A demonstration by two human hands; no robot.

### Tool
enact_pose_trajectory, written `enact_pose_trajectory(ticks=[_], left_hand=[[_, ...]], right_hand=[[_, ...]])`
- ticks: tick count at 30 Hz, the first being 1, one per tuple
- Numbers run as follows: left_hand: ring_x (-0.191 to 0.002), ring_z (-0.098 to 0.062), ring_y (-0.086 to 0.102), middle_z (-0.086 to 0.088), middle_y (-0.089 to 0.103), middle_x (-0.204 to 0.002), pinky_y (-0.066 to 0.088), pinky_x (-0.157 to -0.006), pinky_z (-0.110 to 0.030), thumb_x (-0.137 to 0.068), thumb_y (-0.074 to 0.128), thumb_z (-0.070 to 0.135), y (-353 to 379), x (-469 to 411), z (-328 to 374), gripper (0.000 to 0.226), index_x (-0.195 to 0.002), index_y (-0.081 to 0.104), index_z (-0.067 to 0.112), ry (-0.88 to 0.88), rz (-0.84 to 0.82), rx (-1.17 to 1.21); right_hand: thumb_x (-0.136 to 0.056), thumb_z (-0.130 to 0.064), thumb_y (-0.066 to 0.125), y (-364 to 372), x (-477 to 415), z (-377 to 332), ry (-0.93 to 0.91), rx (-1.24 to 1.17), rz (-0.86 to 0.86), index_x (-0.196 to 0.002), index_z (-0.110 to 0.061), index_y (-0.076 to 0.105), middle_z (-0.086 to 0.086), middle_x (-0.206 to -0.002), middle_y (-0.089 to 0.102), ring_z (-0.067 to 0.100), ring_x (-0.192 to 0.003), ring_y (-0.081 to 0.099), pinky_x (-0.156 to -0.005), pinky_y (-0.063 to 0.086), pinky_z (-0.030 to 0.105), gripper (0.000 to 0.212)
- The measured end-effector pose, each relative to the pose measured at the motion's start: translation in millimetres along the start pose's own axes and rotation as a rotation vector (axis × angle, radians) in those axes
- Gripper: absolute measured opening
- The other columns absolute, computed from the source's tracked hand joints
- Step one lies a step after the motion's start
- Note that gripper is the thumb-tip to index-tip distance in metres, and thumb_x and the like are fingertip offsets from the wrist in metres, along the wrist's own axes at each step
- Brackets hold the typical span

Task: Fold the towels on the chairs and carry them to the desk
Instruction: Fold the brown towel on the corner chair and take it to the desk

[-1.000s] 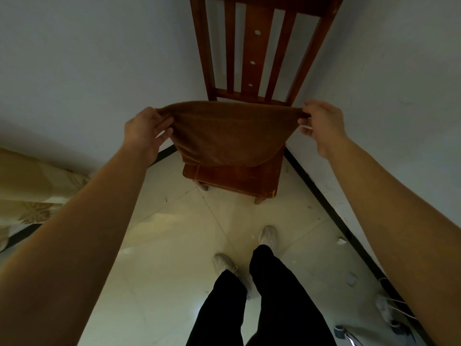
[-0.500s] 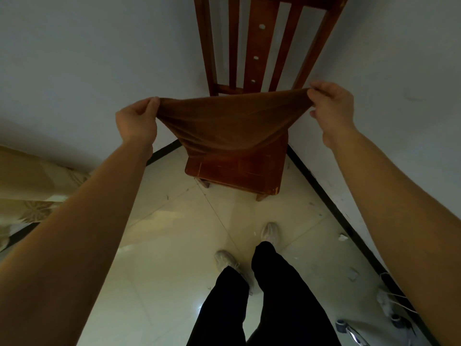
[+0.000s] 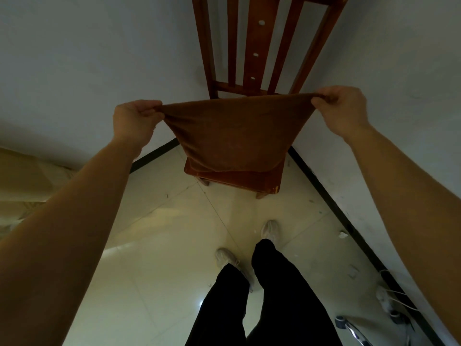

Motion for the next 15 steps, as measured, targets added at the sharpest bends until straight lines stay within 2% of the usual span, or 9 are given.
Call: enact_pose_trajectory(ticks=[3,6,8,10,12,15], left_hand=[[-0.090,-0.010,0.063,-0.001,0.069,-0.106,0.051,-0.085,-0.019,-0.091,0.067,0.011,3,3,4,0.020,-0.110,0.072,0.014,0.072,-0.014,-0.151],[-0.087,-0.011,0.060,0.002,0.065,-0.102,0.048,-0.079,-0.023,-0.090,0.067,0.011,6,3,10,0.012,-0.100,0.072,0.011,0.099,-0.065,-0.285],[-0.075,-0.010,0.056,0.003,0.064,-0.090,0.045,-0.068,-0.022,-0.088,0.063,0.006,4,2,10,0.008,-0.084,0.067,0.011,0.030,-0.111,-0.137],[-0.062,-0.013,0.051,-0.002,0.057,-0.073,0.041,-0.058,-0.024,-0.086,0.058,0.003,3,-1,9,0.018,-0.071,0.056,0.013,-0.063,-0.127,0.058],[-0.060,-0.014,0.046,-0.004,0.051,-0.069,0.039,-0.058,-0.025,-0.087,0.054,0.004,14,0,15,0.018,-0.071,0.052,0.013,-0.081,-0.173,-0.014],[-0.058,-0.014,0.040,-0.003,0.042,-0.067,0.036,-0.058,-0.026,-0.088,0.047,0.005,28,-1,18,0.022,-0.068,0.047,0.014,-0.079,-0.155,-0.047]], right_hand=[[-0.095,-0.029,0.064,0,-1,2,-0.076,0.183,-0.040,-0.120,-0.017,0.071,0.009,-0.116,0.068,0.020,-0.103,0.065,-0.094,0.049,0.026,0.029],[-0.090,-0.034,0.067,-5,-2,6,-0.049,0.246,-0.081,-0.111,-0.018,0.074,0.006,-0.113,0.063,0.016,-0.097,0.061,-0.093,0.050,0.030,0.027],[-0.086,-0.028,0.067,-13,-2,5,0.001,0.125,-0.095,-0.099,-0.013,0.074,0.003,-0.094,0.063,0.010,-0.084,0.058,-0.081,0.048,0.025,0.021],[-0.082,-0.024,0.062,-21,-3,1,0.039,-0.043,-0.096,-0.084,-0.005,0.068,0.003,-0.069,0.057,0.002,-0.060,0.053,-0.060,0.043,0.016,0.021],[-0.082,-0.019,0.057,-21,-6,-1,0.052,-0.080,-0.122,-0.071,-0.008,0.060,-0.001,-0.059,0.049,-0.002,-0.046,0.045,-0.047,0.035,0.011,0.016],[-0.072,-0.019,0.052,-17,-9,-5,0.053,-0.163,-0.131,-0.055,-0.021,0.045,-0.011,-0.048,0.038,0.003,-0.047,0.037,-0.047,0.030,0.018,0.019]])
Point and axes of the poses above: each hand's wrist, its own x-axis away from the middle knuckle, its own y-axis out of the palm, z = x × y, the point moved 8 cm from there along -x, towards the middle knuckle
